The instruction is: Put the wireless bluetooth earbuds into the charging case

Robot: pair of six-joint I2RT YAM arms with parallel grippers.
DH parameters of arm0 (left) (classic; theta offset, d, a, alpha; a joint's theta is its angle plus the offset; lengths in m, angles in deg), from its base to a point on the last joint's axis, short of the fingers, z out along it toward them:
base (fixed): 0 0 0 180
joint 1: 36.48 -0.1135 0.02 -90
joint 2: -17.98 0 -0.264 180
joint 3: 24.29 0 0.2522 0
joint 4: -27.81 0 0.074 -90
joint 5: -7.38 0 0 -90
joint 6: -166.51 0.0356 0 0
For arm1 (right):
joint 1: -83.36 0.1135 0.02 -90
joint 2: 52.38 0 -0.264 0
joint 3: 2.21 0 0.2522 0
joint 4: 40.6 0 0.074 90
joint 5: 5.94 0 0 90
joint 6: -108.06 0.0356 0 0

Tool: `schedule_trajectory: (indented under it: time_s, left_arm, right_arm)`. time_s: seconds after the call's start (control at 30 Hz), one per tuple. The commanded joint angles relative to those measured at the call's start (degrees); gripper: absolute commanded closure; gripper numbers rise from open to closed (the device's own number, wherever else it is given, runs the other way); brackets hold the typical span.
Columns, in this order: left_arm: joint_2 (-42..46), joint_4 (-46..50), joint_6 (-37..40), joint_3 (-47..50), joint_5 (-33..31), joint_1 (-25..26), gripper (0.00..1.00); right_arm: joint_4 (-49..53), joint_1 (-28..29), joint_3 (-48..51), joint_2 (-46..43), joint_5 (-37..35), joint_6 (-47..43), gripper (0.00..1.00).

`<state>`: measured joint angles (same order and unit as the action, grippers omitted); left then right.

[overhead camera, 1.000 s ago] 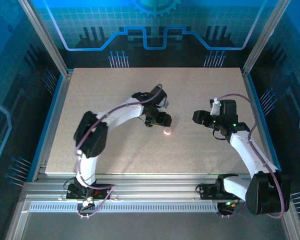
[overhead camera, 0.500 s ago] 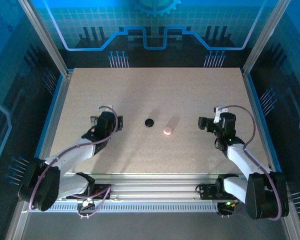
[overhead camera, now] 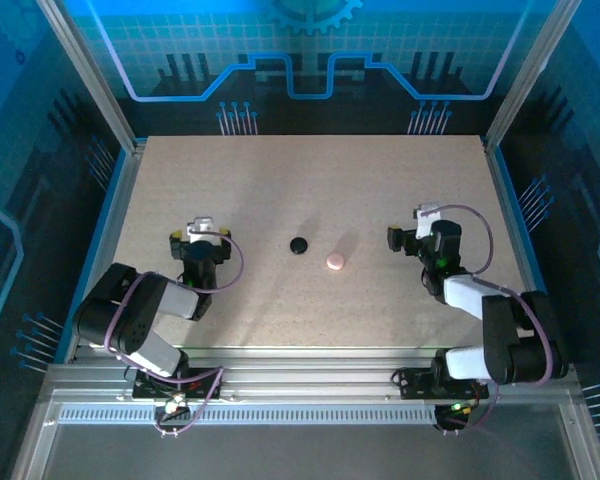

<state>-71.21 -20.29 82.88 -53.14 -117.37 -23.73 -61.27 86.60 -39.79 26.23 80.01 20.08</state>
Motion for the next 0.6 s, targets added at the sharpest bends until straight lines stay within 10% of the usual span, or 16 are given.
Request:
schedule_trajectory:
  time_s: [0.0,0.13,0.33,0.57]
  left_arm:
    - [1.2,-9.6,-0.7,1.9,7.4,-2.2,0.01]
    - [-3.6,-13.7,-1.5,1.5,15.5,-5.6,0.01]
    - [0.4,6.5,-8.7,-5.5,24.6,-12.7,0.01]
    - [0.6,7.2,-8.7,-5.6,24.5,-12.7,0.01]
  right_arm:
    - [-5.9,-3.1,-1.0,4.3,6.0,-0.5,0.00]
    - [-3.1,-1.5,-3.6,6.5,5.0,-2.2,0.00]
    - [-5.7,-1.2,-2.5,7.2,4.4,-2.3,0.00]
    - [-5.6,-1.1,-2.6,7.3,4.3,-2.4,0.00]
